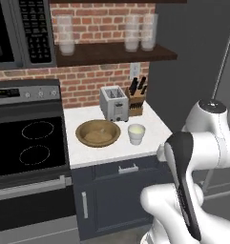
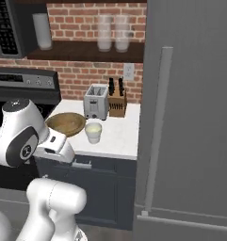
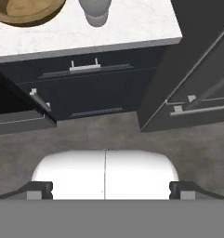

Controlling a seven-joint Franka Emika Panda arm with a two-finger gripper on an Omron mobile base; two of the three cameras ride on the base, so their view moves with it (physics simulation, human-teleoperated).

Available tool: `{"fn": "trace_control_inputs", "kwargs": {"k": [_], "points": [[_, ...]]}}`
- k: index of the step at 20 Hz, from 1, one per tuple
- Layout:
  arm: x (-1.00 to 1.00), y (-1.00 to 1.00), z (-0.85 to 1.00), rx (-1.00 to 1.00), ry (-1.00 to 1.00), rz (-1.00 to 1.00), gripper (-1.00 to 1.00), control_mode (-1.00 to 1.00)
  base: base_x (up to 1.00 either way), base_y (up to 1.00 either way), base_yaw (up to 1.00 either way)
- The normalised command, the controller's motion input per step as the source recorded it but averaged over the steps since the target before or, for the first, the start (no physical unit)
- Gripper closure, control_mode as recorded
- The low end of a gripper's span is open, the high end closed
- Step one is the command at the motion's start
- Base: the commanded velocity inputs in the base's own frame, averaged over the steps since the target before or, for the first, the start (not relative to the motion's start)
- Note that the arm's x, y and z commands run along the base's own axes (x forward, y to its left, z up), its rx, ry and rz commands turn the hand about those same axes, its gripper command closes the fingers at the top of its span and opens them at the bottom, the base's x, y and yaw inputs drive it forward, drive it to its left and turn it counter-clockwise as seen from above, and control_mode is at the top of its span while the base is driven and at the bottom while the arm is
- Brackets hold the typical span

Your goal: Grab a lemon wedge from the fridge and one ice cube from the ice bowl, and put them in the glass of lemonade.

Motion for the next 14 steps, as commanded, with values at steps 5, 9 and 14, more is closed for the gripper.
{"fn": "trace_control_inputs", "kwargs": {"k": [5,9,14], "points": [[0.00,0.00,0.00,0.00,0.00,0.00,-1.00,1.00,-0.40,-0.96,0.01],[0.00,0.00,0.00,0.00,0.00,0.00,-1.00,1.00,-0.48,-0.75,0.03],[0.00,0.00,0.00,0.00,0.00,0.00,-1.00,1.00,-0.62,-0.23,0.04]]}}
